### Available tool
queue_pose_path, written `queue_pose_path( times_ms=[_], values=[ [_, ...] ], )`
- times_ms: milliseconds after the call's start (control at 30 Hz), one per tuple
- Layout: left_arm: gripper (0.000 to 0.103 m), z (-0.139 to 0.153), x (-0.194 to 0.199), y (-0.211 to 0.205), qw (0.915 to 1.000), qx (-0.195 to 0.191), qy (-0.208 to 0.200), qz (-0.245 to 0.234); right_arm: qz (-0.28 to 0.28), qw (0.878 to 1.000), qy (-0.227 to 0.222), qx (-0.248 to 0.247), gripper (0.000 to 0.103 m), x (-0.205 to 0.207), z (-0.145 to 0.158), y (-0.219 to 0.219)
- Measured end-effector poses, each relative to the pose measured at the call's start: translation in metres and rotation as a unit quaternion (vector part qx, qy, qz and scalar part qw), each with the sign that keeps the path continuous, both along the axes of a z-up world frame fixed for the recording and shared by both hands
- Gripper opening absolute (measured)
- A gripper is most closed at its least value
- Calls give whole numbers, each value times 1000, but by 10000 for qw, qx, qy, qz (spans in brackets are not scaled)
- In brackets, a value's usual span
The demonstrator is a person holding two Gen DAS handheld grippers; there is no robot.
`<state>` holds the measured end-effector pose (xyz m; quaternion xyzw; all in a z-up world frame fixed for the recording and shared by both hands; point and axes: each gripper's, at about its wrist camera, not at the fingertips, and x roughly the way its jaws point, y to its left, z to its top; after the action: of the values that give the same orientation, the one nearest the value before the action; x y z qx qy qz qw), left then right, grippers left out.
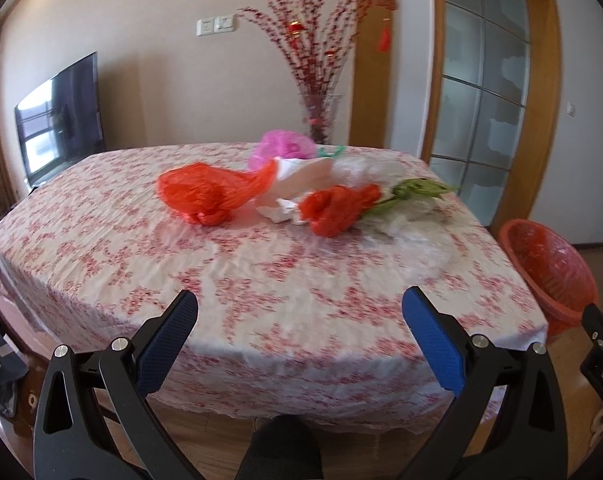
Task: Collect trash
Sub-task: 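Reach the left gripper to the red bag and close on it while the right gripper grasps the clear bag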
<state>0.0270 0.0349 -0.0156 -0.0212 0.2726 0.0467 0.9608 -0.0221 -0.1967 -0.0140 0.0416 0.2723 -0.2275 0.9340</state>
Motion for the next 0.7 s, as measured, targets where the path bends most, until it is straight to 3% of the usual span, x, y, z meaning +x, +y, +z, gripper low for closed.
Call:
queue_pose_path(
  times_ms=[433, 633, 700],
  values=[
    [101, -7, 47, 51, 9984, -276, 254, 427, 1037, 9937, 98, 407, 99, 113, -5, 33],
    [101, -9, 66, 69, 9974, -281, 336, 580, 1718, 9812, 424, 767, 75, 173, -21, 53],
    [101, -10, 72, 72, 9973, -341, 384, 524, 1892, 9761, 585, 900, 62, 191, -29, 60]
  ],
)
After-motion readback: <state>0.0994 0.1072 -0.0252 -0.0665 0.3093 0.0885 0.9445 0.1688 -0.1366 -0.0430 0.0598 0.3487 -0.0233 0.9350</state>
